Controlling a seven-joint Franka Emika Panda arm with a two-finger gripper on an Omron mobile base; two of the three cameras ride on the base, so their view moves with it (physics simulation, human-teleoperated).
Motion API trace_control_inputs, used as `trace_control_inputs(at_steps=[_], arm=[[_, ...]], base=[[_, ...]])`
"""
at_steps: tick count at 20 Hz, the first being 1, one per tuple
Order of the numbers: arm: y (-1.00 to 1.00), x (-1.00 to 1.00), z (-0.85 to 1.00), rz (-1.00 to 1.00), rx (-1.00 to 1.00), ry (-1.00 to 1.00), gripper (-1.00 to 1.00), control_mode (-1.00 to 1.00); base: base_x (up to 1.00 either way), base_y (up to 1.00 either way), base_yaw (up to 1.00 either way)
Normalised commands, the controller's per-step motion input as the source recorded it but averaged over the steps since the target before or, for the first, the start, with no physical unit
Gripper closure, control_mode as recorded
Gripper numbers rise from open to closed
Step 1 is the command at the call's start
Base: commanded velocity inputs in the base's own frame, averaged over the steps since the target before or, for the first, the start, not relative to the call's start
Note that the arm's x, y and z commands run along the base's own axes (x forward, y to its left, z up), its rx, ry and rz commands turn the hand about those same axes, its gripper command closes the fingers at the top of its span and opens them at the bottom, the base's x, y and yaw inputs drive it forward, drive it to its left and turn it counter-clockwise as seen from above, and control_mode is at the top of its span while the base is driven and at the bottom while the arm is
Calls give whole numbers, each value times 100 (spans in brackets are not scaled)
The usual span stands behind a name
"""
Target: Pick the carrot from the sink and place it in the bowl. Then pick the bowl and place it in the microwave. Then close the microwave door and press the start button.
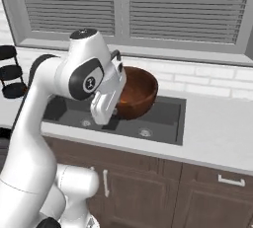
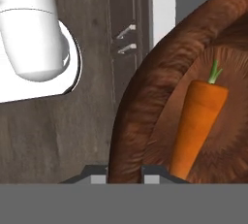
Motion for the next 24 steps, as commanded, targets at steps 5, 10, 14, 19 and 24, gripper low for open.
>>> trace_control_inputs(at_steps=[5, 10, 14, 19, 24], arm=[[0, 0, 0, 0, 0, 0, 100, 100], [0, 0, 0, 0, 0, 0, 100, 100], [0, 0, 0, 0, 0, 0, 100, 100], [0, 0, 0, 0, 0, 0, 100, 100], [0, 0, 0, 0, 0, 0, 100, 100]], base=[[-82, 46, 50], [-47, 50, 64], [-16, 49, 67], [-12, 53, 66], [-2, 56, 60]])
